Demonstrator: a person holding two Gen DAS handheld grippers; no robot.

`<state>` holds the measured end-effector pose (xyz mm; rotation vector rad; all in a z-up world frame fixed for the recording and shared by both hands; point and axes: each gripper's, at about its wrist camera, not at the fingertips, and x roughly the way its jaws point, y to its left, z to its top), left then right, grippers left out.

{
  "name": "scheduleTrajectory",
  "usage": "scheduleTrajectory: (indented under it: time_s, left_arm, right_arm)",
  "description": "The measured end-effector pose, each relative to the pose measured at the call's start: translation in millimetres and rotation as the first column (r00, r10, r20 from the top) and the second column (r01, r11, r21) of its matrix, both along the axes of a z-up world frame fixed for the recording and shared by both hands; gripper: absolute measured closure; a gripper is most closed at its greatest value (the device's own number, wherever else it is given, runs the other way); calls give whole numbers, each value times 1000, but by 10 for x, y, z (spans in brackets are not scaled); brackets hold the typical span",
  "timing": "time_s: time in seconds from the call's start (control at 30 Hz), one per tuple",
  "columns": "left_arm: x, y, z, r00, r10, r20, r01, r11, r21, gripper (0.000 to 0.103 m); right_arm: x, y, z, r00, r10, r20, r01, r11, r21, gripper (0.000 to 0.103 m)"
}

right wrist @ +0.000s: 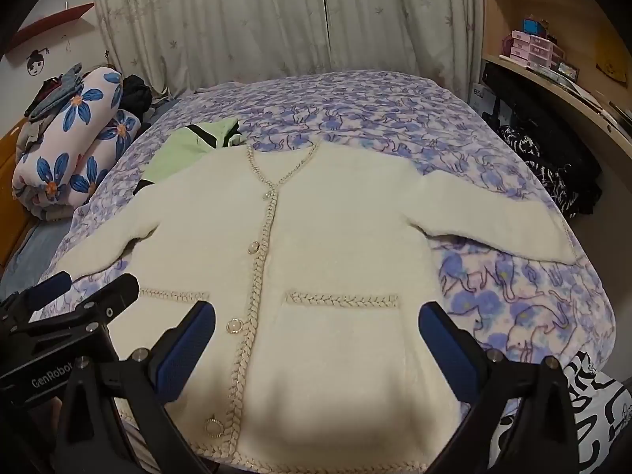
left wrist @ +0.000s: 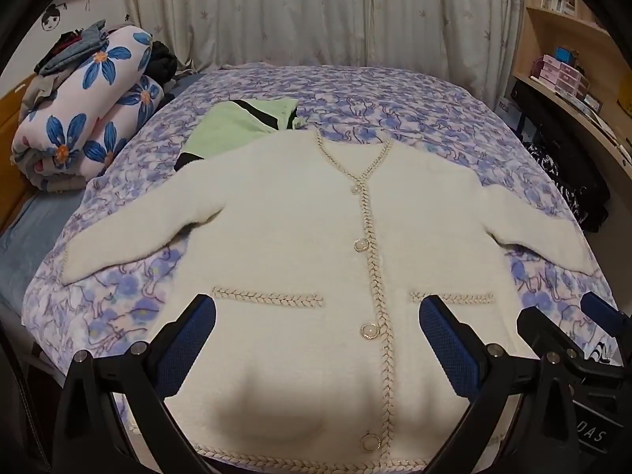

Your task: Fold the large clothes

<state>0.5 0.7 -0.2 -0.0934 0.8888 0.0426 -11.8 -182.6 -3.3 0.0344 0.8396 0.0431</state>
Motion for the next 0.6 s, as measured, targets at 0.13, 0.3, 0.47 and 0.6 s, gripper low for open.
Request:
scheduleTrajectory:
  time_s: [0.13, 0.3, 0.47, 0.6]
  left_arm:
    - [-9, -15, 6, 1000, 1, 27, -3, 999, 51, 1]
    - [-39, -14, 19, 1000, -3, 28, 2, 998, 62, 1]
    - [-84, -72, 61, 999, -6, 31, 4, 998, 67, 1]
    - [-82, -76, 70, 999, -9, 32, 7, 998, 70, 1]
  right_arm:
    - [-62, 1, 3, 1000, 0, 2, 0, 1000, 6, 0]
    - [-123, -34, -9, 1000, -3, 6, 3, 1000, 13, 0]
    - [-144, -38, -1, 1000, -6, 11, 6, 1000, 11, 0]
    - [-165, -49, 5, 1000, -10, 11, 9, 1000, 8, 0]
